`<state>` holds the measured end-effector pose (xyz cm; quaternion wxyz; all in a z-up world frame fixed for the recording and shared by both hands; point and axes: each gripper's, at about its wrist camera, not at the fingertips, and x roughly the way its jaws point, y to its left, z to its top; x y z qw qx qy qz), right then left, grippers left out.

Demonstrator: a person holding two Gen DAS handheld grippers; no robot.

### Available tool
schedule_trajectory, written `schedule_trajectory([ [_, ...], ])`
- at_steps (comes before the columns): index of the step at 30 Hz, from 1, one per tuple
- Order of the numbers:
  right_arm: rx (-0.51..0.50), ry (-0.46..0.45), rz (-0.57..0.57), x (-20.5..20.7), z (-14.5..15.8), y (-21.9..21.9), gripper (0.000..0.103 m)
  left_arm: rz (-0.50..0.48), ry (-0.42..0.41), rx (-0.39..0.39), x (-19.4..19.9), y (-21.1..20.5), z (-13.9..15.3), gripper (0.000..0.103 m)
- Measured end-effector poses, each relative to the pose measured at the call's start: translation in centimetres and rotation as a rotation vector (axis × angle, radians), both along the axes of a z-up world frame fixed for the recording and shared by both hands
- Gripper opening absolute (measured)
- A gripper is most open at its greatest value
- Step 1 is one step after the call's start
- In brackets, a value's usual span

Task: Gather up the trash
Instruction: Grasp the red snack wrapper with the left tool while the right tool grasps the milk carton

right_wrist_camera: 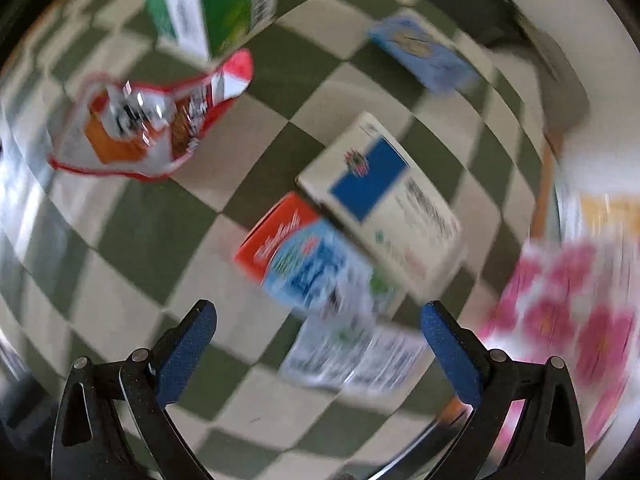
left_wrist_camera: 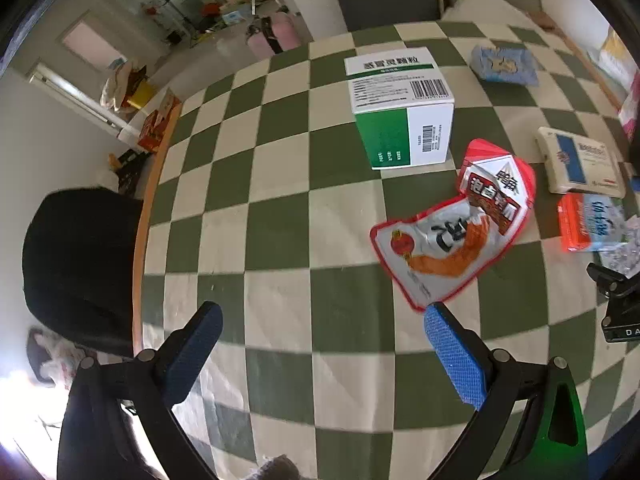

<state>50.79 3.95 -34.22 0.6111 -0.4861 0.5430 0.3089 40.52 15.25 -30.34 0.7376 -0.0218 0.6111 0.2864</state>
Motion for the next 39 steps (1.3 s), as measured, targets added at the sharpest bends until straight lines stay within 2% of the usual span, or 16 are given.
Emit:
schedule_trajectory([
  [2, -0.058, 0.014, 0.054, 0.7, -1.8, 0.8, 0.098, -0.027, 0.018, -0.005, 1.0, 0.2, -0.5, 0.103],
  [4, -0.065, 0.042, 0.064, 1.2, -2.6, 1.0, 0.079, -0.071, 0.026, -0.023, 2.1, 0.2, -0.9, 0.103],
  [7, -0.022, 0.08, -0.008, 2.1, -2.5, 0.7, 0.076, -0.166, 0.038, -0.085, 3.7, -0.4, -1.4, 0.103],
  [11, 0.09, 0.26, -0.344, 4.5, -2.0, -2.6, 0.071, -0.256, 0.072, -0.194, 5.8, -0.4, -2.7, 0.103],
  [14, 0.153, 0.28, -0.605, 6.0, -1.8, -6.1, 0.071, -0.335, 0.104, -0.252, 7.5, -0.7, -3.9, 0.103],
  [17, 0.21, 0.266, -0.823, 7.2, -1.8, -9.6, 0.071, -0.439, 0.162, -0.247, 9.3, -2.1, -5.4, 0.102],
  [20, 0.245, 0.243, -0.961, 8.1, -1.9, -12.4, 0.071, -0.524, 0.216, -0.26, 10.4, -3.7, -6.8, 0.102],
  [22, 0.248, 0.278, -0.996, 8.6, -2.3, -13.2, 0.072, -0.559, 0.244, -0.254, 10.8, -4.7, -7.6, 0.102],
  [23, 0.248, 0.299, -0.998, 8.8, -2.4, -13.4, 0.076, -0.567, 0.246, -0.252, 10.9, -5.0, -7.7, 0.098],
  [24, 0.251, 0.308, -0.991, 8.8, -2.4, -13.8, 0.077, -0.568, 0.244, -0.26, 10.9, -5.4, -7.9, 0.085],
  [28, 0.258, 0.244, -0.9, 9.3, -1.5, -14.1, 0.082, -0.466, 0.185, -0.315, 10.6, -5.7, -7.3, 0.077],
  [34, 0.214, 0.19, -0.744, 9.6, -1.9, -12.2, 0.081, 0.005, 0.095, -0.54, 6.4, -4.5, -7.3, 0.077],
  [35, 0.21, 0.2, -0.735, 9.6, -2.2, -11.9, 0.072, 0.067, 0.078, -0.567, 5.6, -4.5, -7.4, 0.079],
  [36, 0.209, 0.208, -0.74, 8.9, -2.5, -11.3, 0.061, 0.089, 0.066, -0.58, 5.2, -4.6, -7.6, 0.079],
  [37, 0.211, 0.223, -0.752, 9.0, -2.6, -11.2, 0.057, 0.086, 0.058, -0.572, 5.1, -4.9, -7.5, 0.079],
  [39, 0.225, 0.238, -0.774, 9.1, -2.7, -11.0, 0.057, 0.065, 0.066, -0.535, 5.3, -5.2, -7.6, 0.079],
])
